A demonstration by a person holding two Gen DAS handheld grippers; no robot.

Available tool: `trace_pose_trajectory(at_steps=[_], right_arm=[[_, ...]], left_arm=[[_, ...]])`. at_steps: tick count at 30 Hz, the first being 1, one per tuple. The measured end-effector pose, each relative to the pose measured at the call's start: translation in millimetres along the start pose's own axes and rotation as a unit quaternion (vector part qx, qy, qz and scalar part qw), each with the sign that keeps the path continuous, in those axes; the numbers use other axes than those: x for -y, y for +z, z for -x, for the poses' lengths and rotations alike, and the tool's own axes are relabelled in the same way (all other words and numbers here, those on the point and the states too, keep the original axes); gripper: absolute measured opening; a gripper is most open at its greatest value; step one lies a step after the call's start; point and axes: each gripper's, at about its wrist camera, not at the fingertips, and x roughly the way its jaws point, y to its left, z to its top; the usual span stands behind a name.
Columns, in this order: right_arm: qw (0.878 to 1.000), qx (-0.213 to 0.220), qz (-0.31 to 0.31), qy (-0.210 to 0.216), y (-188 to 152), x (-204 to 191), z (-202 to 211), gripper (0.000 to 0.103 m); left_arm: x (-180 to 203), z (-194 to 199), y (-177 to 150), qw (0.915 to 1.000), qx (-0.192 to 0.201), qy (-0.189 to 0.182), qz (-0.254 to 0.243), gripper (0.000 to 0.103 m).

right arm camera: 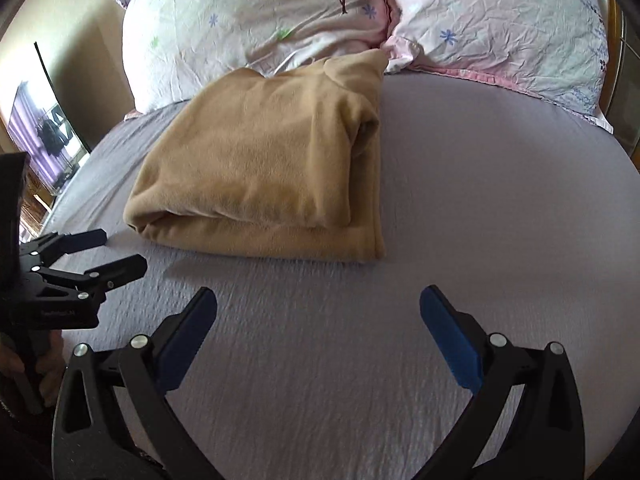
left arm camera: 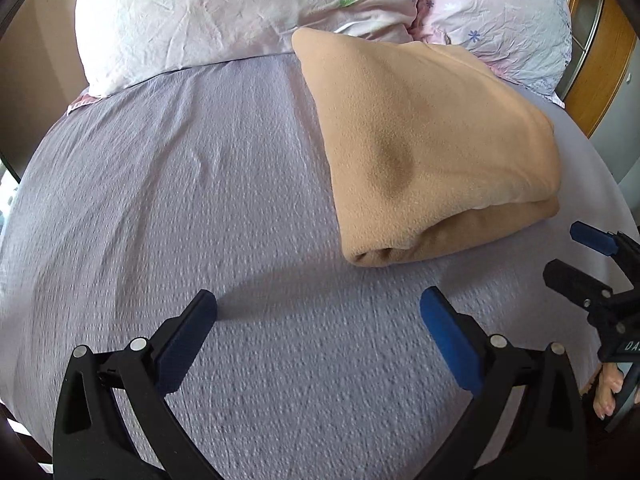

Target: Fold small clothes

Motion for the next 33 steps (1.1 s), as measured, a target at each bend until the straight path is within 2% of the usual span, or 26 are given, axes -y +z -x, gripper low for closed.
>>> trace_pose_trajectory(at_steps=[2, 6, 33], right_arm=[[1.000, -0.006, 0.007, -0.009, -3.1, -6.0, -4.3, 0.101], [0.997, -0.007, 0.041, -0.059, -9.2, -20.4, -7.9, 0.101], [0.998, -0.002, 0.031, -0.063, -12.0, -18.1, -5.2, 0.101]], left_arm=[[5.1, -1.8, -1.4, 0.9998, -0.002, 0.015, -0.013, 0.102], [7.5, 0.7, -4.7, 0.9998, 0.005, 0.017, -0.013, 0.102], [8.4, 2.4, -5.7, 0.9997, 0.011, 0.017, -0.014, 0.102]])
